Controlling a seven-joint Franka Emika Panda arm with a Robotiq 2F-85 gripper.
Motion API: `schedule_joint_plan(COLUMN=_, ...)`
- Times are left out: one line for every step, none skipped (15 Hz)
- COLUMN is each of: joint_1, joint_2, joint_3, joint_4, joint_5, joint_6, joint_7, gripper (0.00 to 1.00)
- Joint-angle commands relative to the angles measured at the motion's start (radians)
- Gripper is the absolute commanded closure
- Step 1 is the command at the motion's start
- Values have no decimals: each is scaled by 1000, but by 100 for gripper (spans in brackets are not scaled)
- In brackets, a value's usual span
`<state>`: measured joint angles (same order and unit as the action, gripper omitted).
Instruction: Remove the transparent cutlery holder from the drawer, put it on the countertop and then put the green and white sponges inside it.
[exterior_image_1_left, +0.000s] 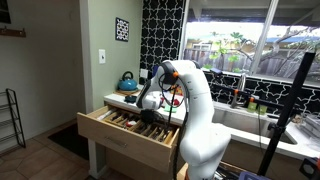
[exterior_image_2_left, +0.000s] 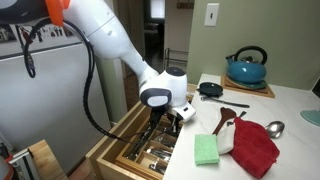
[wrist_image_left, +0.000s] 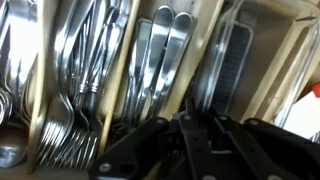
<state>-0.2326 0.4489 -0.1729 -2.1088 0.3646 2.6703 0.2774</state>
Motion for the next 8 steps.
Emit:
schedule_joint_plan(joint_1=-32, joint_2=-8, joint_3=25, joint_4=17, joint_5=52, joint_6=-32, joint_7=-2, gripper=97)
schedule_joint_plan(joint_1=-44, joint_2=-12, joint_3=34, joint_4=18, joint_5=77, joint_6=-39, joint_7=-4, gripper=98)
schedule_joint_plan(joint_1=-50, joint_2=-14, joint_3=39, joint_4=18, joint_5=94, joint_6=-42, joint_7=-5, gripper=98)
schedule_joint_plan(joint_1=-60, joint_2=-19, joint_3=46, joint_4=18, joint_5=116, joint_6=-48, joint_7=-12, gripper=98)
schedule_joint_plan(joint_1=-69, joint_2=-26, joint_3=55, joint_4=17, joint_5=137, joint_6=-59, joint_7=-17, gripper=98)
schedule_joint_plan(joint_1=-72, joint_2=-34, joint_3=57, joint_4=12, joint_5=148, joint_6=-64, joint_7=-22, gripper=98)
schedule_joint_plan(joint_1=-76, joint_2=-45, joint_3=61, joint_4=9, joint_5=163, joint_6=-78, joint_7=-26, gripper=99)
schedule_joint_plan(joint_1=-78, joint_2=-58, joint_3=66, joint_4=4, joint_5=175, joint_6=-92, joint_7=-30, gripper=98)
